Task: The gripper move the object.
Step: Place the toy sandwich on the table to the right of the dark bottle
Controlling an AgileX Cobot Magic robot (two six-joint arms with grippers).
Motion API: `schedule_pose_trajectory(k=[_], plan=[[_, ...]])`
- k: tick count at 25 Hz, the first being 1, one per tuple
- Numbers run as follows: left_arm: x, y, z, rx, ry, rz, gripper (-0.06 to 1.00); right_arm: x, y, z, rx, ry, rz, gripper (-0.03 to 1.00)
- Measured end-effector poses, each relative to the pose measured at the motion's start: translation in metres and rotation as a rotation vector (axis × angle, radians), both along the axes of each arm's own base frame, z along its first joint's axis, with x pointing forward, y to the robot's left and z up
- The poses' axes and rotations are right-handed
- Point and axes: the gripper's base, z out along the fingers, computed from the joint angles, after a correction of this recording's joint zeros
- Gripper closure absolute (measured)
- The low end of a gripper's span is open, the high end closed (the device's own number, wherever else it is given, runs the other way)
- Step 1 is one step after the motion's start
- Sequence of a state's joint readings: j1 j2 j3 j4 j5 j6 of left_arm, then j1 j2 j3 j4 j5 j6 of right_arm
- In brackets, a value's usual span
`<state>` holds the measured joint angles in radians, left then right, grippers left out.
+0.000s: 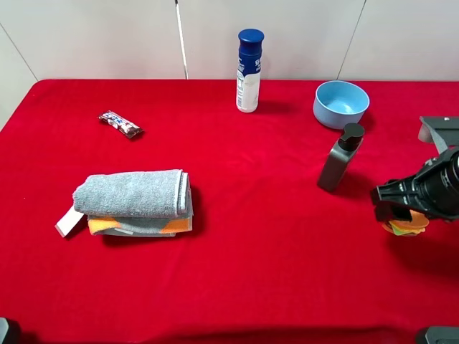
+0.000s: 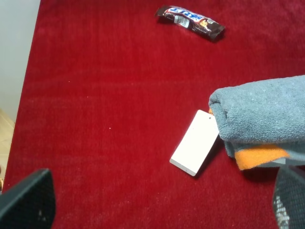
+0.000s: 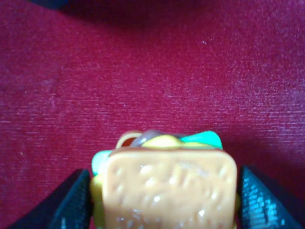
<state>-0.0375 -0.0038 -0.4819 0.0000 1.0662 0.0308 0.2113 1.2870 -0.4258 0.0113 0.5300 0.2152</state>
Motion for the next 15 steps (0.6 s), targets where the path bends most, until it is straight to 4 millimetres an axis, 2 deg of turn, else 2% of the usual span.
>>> schedule_pose_trajectory(k=[15], plan=[[0.0, 0.0, 0.0, 0.0, 0.0, 0.0, 0.05, 0.01, 0.002, -0.032, -0.002, 0.051, -0.041, 0.5]])
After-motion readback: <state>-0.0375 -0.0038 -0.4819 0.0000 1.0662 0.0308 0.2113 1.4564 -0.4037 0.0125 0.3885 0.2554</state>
